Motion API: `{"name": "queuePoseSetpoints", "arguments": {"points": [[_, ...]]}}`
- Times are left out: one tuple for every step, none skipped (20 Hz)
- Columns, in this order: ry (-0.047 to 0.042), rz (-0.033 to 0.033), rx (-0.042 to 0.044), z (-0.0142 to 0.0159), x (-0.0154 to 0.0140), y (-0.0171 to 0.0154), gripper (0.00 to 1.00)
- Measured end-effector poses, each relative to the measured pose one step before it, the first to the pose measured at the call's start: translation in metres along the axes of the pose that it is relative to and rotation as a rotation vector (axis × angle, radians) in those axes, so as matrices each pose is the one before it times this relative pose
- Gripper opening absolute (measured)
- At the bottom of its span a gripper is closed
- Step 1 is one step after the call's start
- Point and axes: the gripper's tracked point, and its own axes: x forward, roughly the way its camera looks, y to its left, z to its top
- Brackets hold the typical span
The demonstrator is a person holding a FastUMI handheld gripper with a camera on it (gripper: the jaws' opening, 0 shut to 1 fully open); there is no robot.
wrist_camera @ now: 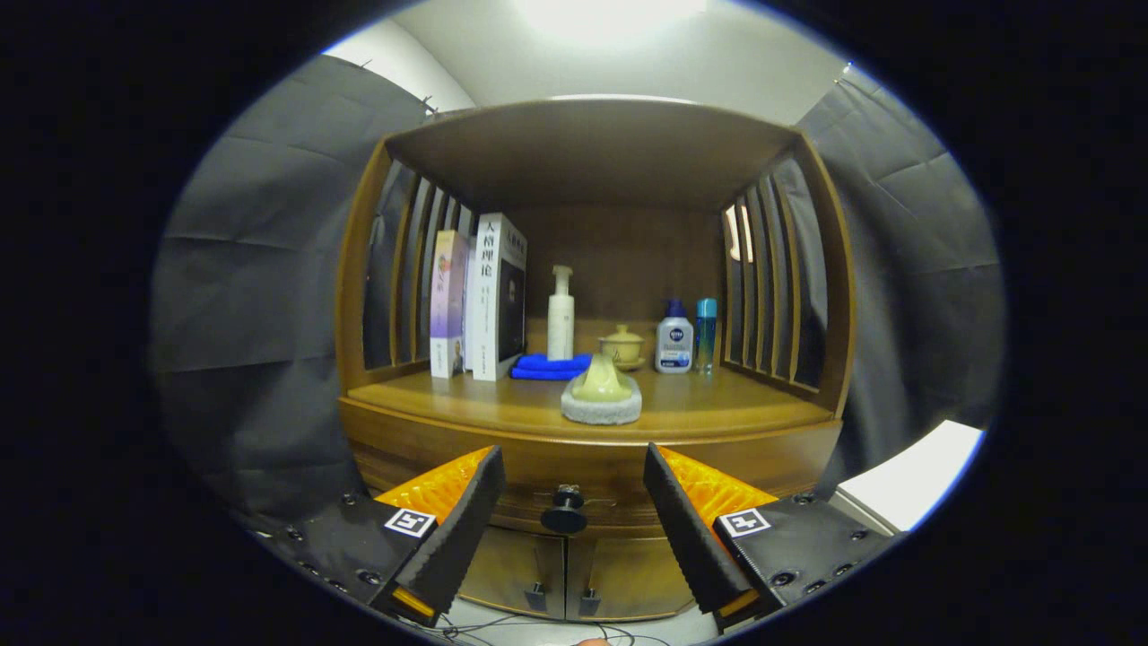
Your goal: Pull open the drawer, take out the items inside it, and place them on the countertop above the cabinet.
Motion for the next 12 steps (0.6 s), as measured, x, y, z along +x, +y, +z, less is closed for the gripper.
{"name": "queuePoseSetpoints", "arguments": {"points": [[-0.00861,0.00955,0.00035,0.00911,-0.00955,-0.00158,0.99],[-0.01103,0.00612,0.00158,0.0109,-0.01008,-0.00343,0.99],[-0.01477,0.00718,-0.00149,0.00956,-0.00965,-0.00225,0.99],[-0.01128,0.00702,-0.00526,0.00735,-0.00849,-0.00181,0.99],[-0.01172,0.00116,-0.01142,0.00683,-0.00842,-0.00353,0.99],[-0.00631,-0.00296,-0.00942,0.00582,-0.00803,-0.0046,0.99],[-0.0072,0.00297,-0.00721,0.00481,-0.00852,-0.00267,0.99],[-0.00641,0.0022,-0.00355,0.00531,-0.00639,-0.00152,0.99],[-0.00649,0.00134,-0.00363,0.00379,-0.00584,-0.00209,0.99],[-0.00189,0.0011,-0.00225,0.00278,-0.0054,-0.00203,0.99],[-0.00085,-0.00199,0.00155,0.00311,-0.00496,-0.00254,0.99],[-0.00193,-0.00099,0.00408,0.00195,-0.00405,-0.00188,0.99]]}}
